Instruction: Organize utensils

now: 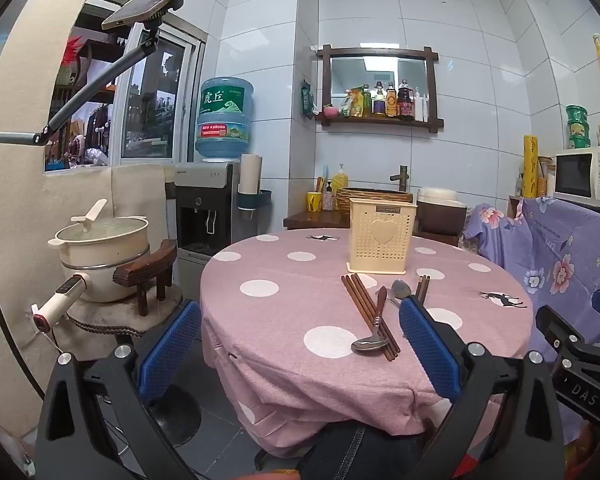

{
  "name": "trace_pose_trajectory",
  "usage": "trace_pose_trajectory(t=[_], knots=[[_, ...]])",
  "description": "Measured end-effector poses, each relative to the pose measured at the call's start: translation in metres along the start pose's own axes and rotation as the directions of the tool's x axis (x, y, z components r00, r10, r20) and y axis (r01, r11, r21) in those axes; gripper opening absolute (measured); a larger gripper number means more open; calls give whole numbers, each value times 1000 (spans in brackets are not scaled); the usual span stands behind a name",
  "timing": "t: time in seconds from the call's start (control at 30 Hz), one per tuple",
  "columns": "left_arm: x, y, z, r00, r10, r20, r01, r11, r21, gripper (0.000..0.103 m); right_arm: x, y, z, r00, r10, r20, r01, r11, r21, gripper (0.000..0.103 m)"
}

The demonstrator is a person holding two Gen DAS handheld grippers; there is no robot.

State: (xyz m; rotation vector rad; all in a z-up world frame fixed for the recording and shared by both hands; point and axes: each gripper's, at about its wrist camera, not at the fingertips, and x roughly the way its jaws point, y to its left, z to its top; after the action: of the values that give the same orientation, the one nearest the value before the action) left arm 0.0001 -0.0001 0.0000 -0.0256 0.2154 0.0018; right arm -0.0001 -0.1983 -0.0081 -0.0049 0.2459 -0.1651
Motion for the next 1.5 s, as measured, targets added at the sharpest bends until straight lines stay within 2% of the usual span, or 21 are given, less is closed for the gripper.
trace_pose_trajectory(t=[1.5], knots=[[4,2,-4,1000,-2,-12,2,1000,1,98,1,2,0,1000,1,1,-1,1000,0,98]])
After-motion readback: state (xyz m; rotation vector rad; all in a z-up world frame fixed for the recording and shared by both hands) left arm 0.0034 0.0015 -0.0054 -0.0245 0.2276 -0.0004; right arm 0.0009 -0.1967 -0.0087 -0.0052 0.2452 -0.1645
